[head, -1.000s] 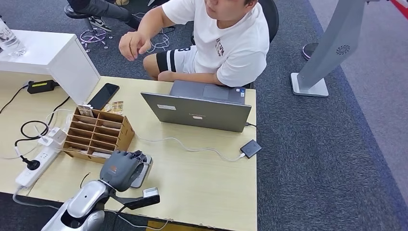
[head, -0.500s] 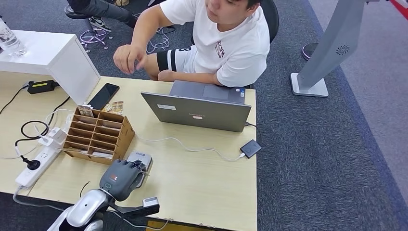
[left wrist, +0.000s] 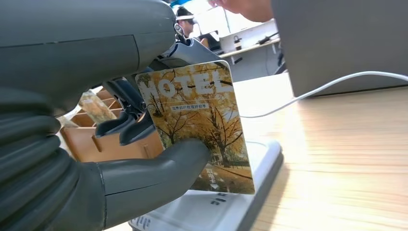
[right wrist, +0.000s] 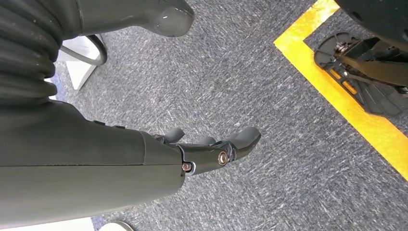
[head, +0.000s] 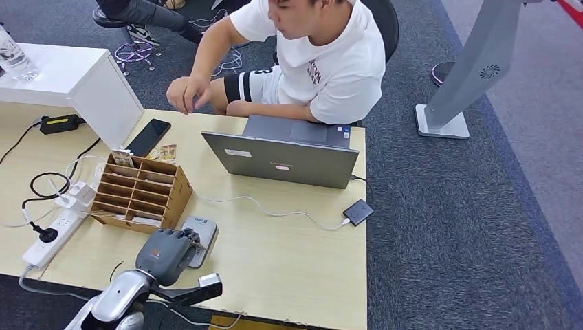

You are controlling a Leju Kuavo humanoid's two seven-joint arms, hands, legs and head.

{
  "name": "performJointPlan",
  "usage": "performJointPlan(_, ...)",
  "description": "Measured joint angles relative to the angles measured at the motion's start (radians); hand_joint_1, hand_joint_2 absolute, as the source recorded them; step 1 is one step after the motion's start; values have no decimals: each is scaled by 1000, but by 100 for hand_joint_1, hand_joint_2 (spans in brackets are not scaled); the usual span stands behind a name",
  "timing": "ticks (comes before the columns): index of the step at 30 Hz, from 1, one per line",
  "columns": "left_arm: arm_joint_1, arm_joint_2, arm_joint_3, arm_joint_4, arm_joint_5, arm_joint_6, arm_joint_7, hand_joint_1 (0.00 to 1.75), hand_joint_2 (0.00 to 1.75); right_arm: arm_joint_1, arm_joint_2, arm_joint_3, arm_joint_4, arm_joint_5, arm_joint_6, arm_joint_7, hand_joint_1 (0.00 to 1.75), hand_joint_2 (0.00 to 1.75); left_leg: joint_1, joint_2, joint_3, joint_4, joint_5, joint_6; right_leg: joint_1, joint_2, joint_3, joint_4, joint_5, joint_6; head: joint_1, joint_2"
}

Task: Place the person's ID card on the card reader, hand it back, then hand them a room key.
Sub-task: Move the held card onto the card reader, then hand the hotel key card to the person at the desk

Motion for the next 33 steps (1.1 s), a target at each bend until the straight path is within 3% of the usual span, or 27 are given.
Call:
performJointPlan(25,41,2,132,19,58,31,1,175,175,7,0,0,0,0,-5,9,0,175,0,0,0,0,0,0,0,0,0,0,0,0,0,0)
performJointPlan(28,40,-10,135,18,60,113,-54,175,175,7,0,0,0,1,-6,6,0,175,0,0,0,0,0,0,0,0,0,0,0,0,0,0)
performJointPlan(33,-12,-73,136,-15,93,368,-213,175,175,6,0,0,0,19,-1,-27,0,175,0,-2,-1,1,1,1,0,-2,0,0,1,1,0,0)
